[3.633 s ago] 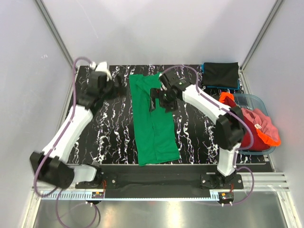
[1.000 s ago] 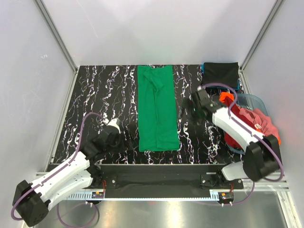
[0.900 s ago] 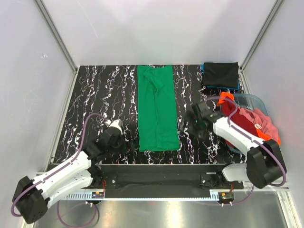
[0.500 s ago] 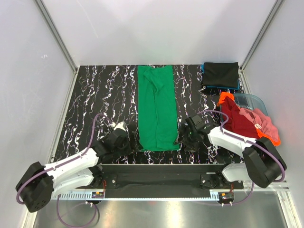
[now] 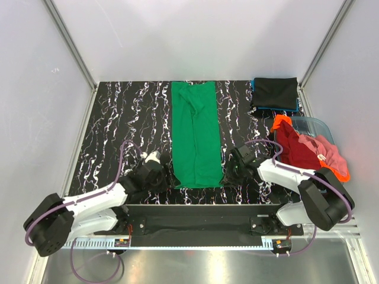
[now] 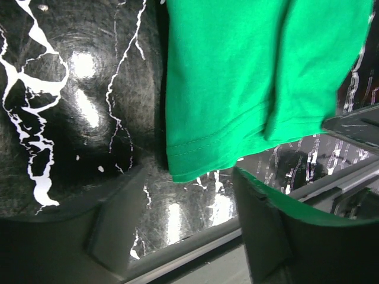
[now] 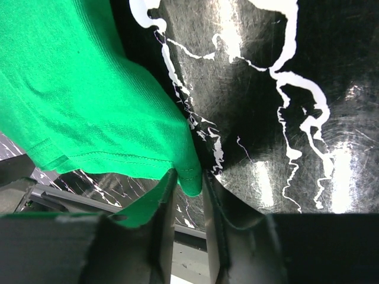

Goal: Fold and stack the t-shirts

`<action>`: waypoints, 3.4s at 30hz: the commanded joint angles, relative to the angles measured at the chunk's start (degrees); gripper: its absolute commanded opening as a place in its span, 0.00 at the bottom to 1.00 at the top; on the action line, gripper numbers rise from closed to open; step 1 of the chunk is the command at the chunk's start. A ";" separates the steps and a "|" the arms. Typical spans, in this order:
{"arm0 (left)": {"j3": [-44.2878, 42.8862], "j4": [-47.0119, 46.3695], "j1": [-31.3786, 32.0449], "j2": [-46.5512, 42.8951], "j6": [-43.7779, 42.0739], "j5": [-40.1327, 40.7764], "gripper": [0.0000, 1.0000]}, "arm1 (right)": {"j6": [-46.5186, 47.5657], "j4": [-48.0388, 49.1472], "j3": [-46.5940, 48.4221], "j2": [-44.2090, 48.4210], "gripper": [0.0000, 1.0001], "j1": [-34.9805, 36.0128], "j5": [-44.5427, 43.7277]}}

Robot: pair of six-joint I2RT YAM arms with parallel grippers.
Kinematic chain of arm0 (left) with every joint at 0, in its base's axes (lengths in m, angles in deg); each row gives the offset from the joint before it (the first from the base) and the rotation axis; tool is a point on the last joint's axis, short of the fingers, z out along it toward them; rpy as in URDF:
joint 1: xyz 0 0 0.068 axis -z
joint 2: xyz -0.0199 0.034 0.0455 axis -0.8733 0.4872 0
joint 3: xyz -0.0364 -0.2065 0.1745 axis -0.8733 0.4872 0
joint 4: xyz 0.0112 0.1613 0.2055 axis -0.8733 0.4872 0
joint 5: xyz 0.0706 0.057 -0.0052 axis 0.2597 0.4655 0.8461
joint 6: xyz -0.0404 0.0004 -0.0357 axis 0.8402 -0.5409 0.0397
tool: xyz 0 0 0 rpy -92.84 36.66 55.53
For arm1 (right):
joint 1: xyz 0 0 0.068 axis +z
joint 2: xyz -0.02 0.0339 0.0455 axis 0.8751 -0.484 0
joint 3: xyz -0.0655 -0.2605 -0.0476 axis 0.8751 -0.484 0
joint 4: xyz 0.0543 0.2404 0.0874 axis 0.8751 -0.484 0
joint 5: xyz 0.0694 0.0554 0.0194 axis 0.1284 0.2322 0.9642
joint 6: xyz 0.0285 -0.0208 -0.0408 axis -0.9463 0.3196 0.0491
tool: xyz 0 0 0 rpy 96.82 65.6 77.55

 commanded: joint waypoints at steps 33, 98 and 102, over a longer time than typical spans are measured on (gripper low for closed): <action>-3.58 8.38 9.07 -2.83 2.64 6.12 0.00 | -4.77 -5.06 -3.64 11.65 0.00 5.85 -1.00; -72.94 34.76 -30.38 47.36 -31.02 -5.04 0.65 | 22.29 -21.17 71.18 -39.88 0.82 -15.24 -0.21; -59.07 30.21 -30.38 35.23 -28.83 -5.82 0.66 | 22.29 -17.91 59.05 -33.00 0.82 -13.30 -0.21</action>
